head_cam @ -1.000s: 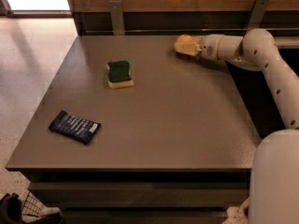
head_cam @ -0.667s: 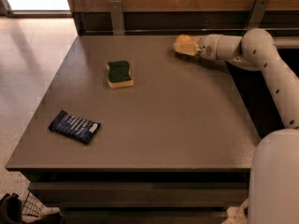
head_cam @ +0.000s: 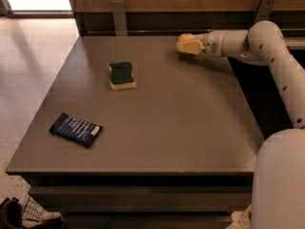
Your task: Pick orange
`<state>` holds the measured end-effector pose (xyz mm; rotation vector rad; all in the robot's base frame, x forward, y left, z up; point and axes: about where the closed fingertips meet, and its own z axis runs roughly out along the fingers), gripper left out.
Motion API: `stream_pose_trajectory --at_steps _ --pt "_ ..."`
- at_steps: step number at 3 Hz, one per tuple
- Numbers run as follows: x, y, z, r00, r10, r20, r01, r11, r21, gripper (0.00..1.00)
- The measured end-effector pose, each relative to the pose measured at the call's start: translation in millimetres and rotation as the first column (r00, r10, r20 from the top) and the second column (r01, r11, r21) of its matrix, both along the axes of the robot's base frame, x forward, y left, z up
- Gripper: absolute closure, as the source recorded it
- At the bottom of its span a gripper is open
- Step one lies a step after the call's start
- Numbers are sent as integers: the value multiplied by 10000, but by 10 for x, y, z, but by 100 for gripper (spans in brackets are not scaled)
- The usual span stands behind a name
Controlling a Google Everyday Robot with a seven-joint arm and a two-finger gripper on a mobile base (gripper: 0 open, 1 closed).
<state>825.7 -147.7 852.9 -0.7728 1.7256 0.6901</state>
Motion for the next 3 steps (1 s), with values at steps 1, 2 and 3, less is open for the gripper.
stream_pose_trajectory --at_steps 1,2,3 --pt "-141 -88 247 9997 116 237 -102 9983 -573 100" --pt "-251 -160 497 9980 185 600 -130 9959 -900 100" --pt "-338 -207 720 9943 322 1015 -222 9949 -980 100"
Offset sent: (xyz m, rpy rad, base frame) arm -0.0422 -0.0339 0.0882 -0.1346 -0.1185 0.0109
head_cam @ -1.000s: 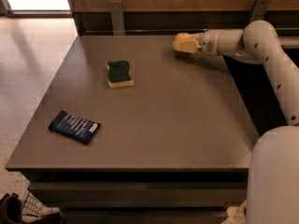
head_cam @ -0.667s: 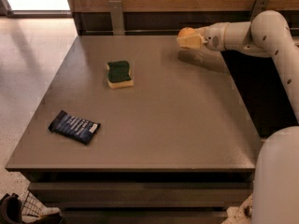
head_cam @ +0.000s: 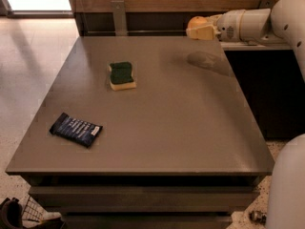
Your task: Pick orange
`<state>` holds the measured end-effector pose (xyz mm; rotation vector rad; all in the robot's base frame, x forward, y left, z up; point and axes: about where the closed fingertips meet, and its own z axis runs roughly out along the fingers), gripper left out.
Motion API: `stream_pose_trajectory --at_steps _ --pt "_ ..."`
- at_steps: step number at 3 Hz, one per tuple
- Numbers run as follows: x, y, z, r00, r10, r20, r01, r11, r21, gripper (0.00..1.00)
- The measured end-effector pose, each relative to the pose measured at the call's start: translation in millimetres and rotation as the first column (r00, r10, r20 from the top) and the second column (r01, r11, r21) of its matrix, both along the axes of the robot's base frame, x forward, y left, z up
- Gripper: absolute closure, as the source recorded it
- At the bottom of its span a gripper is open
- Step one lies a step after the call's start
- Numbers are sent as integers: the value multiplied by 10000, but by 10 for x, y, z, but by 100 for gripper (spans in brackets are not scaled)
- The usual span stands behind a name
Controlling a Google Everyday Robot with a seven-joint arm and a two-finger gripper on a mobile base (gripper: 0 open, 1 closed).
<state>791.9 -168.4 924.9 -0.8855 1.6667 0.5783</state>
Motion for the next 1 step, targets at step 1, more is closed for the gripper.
stream_pose_trajectory --at_steps 1 --pt "-65 -12 155 9992 110 380 -111 9999 26 100"
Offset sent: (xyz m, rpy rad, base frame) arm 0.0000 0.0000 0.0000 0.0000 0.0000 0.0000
